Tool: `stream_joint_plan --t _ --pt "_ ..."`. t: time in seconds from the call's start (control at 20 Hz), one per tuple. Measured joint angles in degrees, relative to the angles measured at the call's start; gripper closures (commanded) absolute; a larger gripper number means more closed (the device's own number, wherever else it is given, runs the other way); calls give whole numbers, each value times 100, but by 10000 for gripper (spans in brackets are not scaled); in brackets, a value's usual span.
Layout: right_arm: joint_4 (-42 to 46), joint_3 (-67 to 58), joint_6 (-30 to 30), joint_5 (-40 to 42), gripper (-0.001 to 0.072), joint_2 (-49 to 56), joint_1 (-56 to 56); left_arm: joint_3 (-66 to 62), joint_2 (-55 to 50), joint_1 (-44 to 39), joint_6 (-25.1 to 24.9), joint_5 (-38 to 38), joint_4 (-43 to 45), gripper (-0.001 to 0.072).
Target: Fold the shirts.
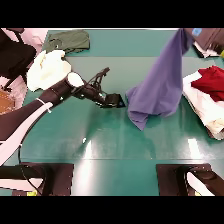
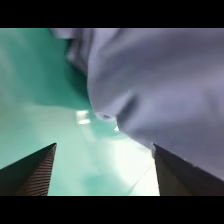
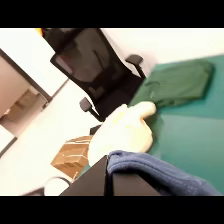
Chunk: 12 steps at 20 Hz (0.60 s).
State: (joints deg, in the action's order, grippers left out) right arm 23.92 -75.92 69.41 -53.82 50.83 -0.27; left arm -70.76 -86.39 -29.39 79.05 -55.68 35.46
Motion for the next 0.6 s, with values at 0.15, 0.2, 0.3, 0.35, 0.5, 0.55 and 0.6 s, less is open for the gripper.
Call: stream_joint_plan --t 0.15,0.2,0.3,0.35,0.5,0.55,0.6 --pt "92 -721 -20 -4 689 450 393 457 -168 -133 -155 509 -1165 -9" --pt "197 -957 -15 -33 689 610 531 632 -205 -190 -181 651 -1534 -9" --pt "492 -1355 59 -68 689 861 754 1016 -256 -343 -188 848 -2315 -8" --pt "656 -1530 118 -70 689 960 833 1185 -273 -426 -236 929 -2667 -8" --pt "1121 -1923 361 -74 689 1154 918 1460 -295 -732 -614 1060 -3141 -8" --pt "1211 -1993 404 -76 689 1185 911 1508 -295 -863 -719 1147 -3123 -7" --pt "1266 -2048 466 -83 689 1211 885 1541 -299 -988 -793 1285 -3040 -7"
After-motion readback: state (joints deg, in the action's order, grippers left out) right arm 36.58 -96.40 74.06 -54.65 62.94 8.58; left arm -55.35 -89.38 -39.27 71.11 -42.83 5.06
